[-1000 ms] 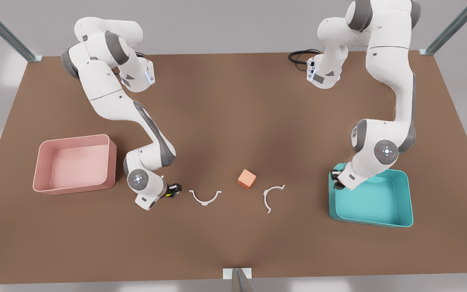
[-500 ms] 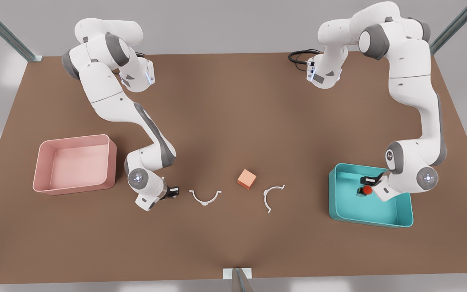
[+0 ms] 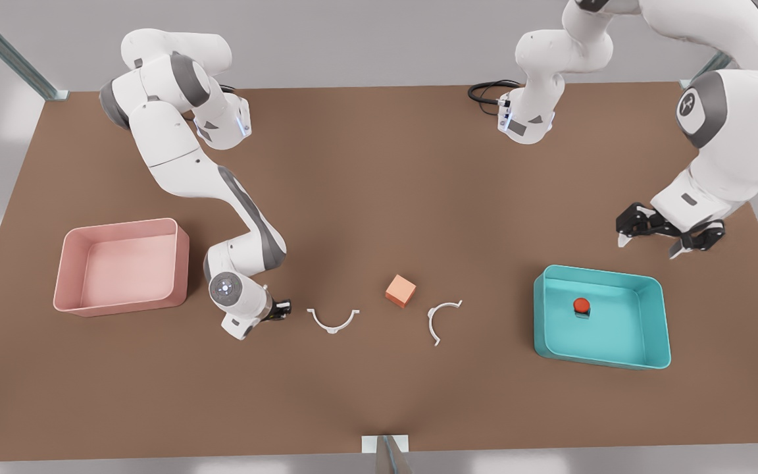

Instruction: Place the red button in the blue storage box with the left arm, and place the yellow button in the pink storage box with the right arm

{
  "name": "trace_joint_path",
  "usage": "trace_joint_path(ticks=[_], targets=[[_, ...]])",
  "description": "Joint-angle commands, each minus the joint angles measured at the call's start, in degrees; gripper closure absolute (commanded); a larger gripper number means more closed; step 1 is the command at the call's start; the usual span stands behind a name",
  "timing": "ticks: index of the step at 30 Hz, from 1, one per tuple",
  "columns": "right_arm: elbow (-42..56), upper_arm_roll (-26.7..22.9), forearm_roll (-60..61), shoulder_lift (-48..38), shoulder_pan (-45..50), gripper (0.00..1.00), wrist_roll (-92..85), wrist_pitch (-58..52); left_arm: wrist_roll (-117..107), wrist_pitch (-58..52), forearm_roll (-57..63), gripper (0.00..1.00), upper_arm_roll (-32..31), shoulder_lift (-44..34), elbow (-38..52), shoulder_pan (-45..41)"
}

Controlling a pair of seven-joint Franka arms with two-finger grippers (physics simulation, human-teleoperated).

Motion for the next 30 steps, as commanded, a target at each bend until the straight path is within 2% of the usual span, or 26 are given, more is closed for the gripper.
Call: trace_joint_path(ticks=[1,4,6,11,18,22,30], targets=[[0.0,0.0,-0.6,-0.2,0.0,0.64,0.7,-0.1,-14.6,-5.1,0.0,0.00,-0.1,-0.3,0.2,0.7],[0.0,0.0,-0.6,-1.2,-0.1,0.64,0.6,-0.2,-14.5,-5.2,0.0,0.00,-0.2,-0.3,0.2,0.7],[0.1,0.0,-0.6,-5.2,-1.7,0.64,0.4,-0.6,-14.5,-5.3,0.0,0.00,-0.2,-0.2,0.2,0.5],[0.0,0.3,-0.6,-19.4,-10.3,0.63,-1.6,-17.3,-14.3,-5.4,-0.8,0.00,-0.2,0.1,0.2,-0.1],[-19.6,0.4,-2.5,-32.8,-20.4,0.64,-11.2,-18.3,-14.3,-5.4,-1.1,0.00,-0.1,0.2,0.2,0.0],[-26.0,0.9,-2.3,-34.9,-25.0,0.64,-16.6,-15.1,-14.2,-5.3,-1.1,0.00,-0.1,0.5,0.2,0.0],[-28.0,0.8,-2.3,-32.2,-33.8,0.61,-29.4,-9.2,-14.2,-5.3,-1.2,0.00,-0.1,0.6,0.2,0.0]])
